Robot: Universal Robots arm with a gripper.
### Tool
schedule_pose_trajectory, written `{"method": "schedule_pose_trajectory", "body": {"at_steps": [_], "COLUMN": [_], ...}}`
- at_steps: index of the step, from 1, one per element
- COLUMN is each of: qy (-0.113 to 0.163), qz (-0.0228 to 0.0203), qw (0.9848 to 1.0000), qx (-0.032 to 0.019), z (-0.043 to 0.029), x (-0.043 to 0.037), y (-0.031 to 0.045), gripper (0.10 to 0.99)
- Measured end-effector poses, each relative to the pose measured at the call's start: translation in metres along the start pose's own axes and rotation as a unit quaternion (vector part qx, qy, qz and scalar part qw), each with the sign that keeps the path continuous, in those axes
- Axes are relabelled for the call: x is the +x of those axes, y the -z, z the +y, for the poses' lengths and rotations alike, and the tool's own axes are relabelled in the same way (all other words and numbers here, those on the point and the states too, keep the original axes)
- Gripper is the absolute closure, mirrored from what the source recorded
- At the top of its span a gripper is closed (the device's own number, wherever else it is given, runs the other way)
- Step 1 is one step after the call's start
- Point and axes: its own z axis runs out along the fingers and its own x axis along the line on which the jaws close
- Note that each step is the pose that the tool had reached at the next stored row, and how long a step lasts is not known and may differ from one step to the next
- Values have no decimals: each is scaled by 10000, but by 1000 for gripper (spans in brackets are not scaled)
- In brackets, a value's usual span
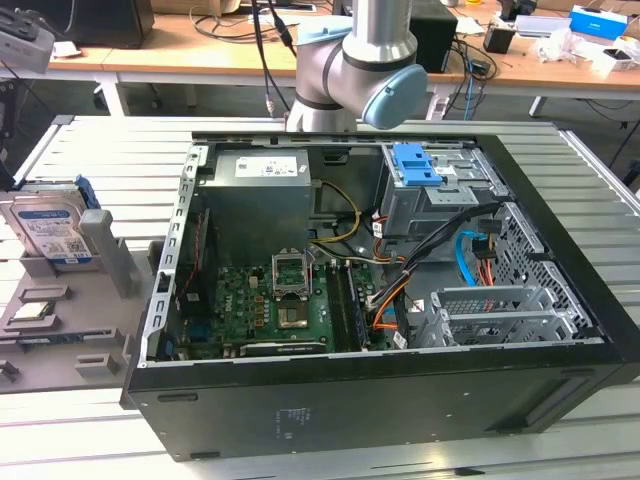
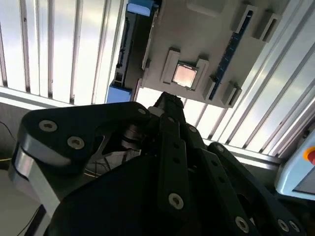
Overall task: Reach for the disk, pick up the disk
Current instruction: 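Pick up the disk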
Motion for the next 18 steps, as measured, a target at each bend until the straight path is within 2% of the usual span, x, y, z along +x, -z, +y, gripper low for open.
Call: {"method": "schedule_pose_trajectory", "body": {"at_steps": [2, 7, 11, 13, 14, 15, 16, 17, 18], "qy": [276, 643, 654, 654, 654, 655, 655, 655, 655], "qz": [11, 24, 25, 25, 25, 25, 25, 25, 25], "qw": [9996, 9979, 9979, 9979, 9979, 9978, 9978, 9978, 9978], "qx": [0, 0, 0, 0, 0, 0, 0, 0, 0], "z": [0, 0, 0, 0, 0, 0, 0, 0, 0], "x": [0, 0, 0, 0, 0, 0, 0, 0, 0], "y": [0, 0, 0, 0, 0, 0, 0, 0, 0], "gripper": [980, 980, 980, 851, 851, 788, 667, 608, 608]}}
